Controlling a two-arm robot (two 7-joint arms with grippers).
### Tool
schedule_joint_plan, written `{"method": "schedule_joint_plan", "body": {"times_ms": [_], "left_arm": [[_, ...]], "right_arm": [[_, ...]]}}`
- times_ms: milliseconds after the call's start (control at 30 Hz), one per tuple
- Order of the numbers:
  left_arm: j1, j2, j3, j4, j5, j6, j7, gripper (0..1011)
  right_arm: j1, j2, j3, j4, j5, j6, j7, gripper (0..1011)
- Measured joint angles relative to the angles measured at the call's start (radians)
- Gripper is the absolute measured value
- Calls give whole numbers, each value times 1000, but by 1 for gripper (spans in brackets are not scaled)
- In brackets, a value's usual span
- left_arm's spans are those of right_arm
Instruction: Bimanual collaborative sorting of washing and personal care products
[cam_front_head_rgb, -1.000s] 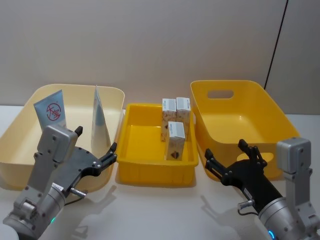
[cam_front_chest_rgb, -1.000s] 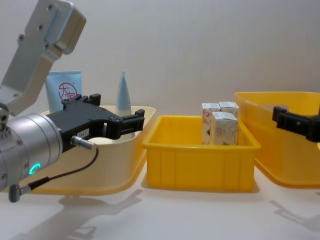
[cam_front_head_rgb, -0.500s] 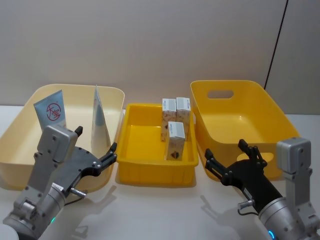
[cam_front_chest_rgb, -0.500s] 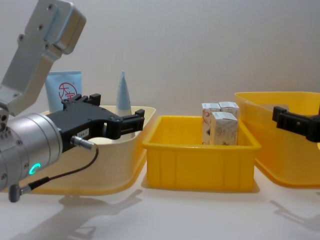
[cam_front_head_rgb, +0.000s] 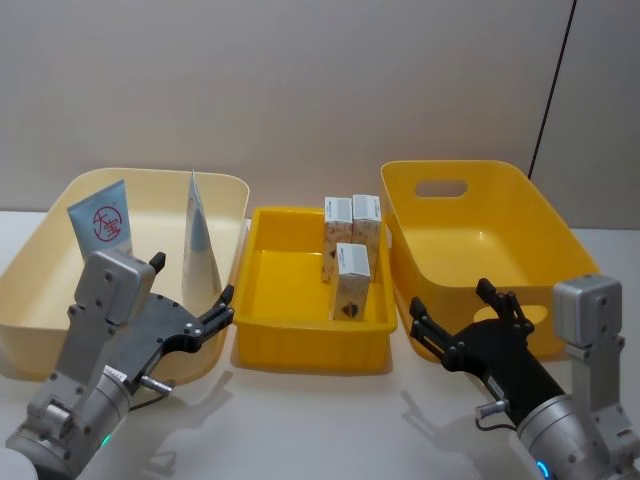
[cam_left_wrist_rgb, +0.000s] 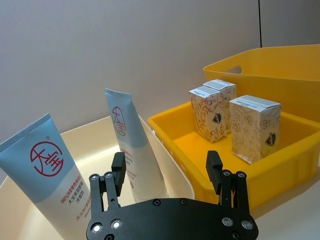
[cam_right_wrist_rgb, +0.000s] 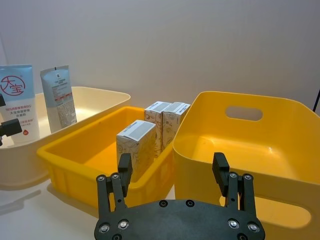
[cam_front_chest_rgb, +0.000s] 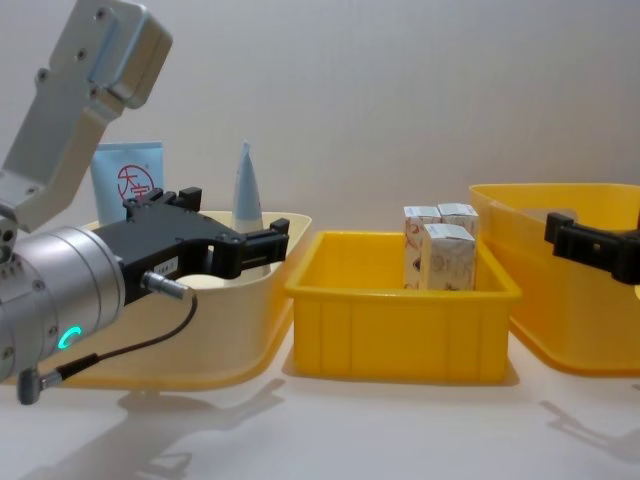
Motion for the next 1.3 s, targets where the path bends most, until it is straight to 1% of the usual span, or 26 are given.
{"method": "schedule_joint_plan", "body": {"times_ms": [433,633,767,833,867,967,1000,1067,1100,1133,1200,1233,1267,1300], "left_arm": [[0,0,0,0,0,0,0,1000],[0,0,0,0,0,0,0,1001],[0,0,0,0,0,0,0,1000],[0,0,0,0,0,0,0,1000],[0,0,0,0,0,0,0,1001],[0,0,0,0,0,0,0,1001],[0,0,0,0,0,0,0,1000],[0,0,0,0,0,0,0,1000],[0,0,0,0,0,0,0,1000],[0,0,0,0,0,0,0,1000],[0,0,0,0,0,0,0,1000],[0,0,0,0,0,0,0,1000],[0,0,0,0,0,0,0,1001],[0,0,0,0,0,0,0,1001]], "right_arm": [[0,0,0,0,0,0,0,1001],[6,-4,-8,-17,-10,22,-4,1001],[16,-10,-19,-46,-23,66,-15,1001],[23,-15,-27,-69,-28,102,-21,1001],[25,-17,-29,-75,-29,109,-24,1001],[35,-27,-39,-103,-33,164,-36,1001],[42,-33,-45,-117,-36,198,-42,1001],[49,-40,-51,-130,-39,230,-51,1001],[57,-46,-57,-141,-42,262,-58,1001],[61,-50,-60,-145,-43,278,-62,1001],[74,-62,-71,-155,-49,332,-76,1001],[79,-66,-74,-157,-52,349,-81,1001],[92,-77,-83,-161,-56,384,-90,1001],[92,-77,-83,-161,-56,384,-90,1001]]}}
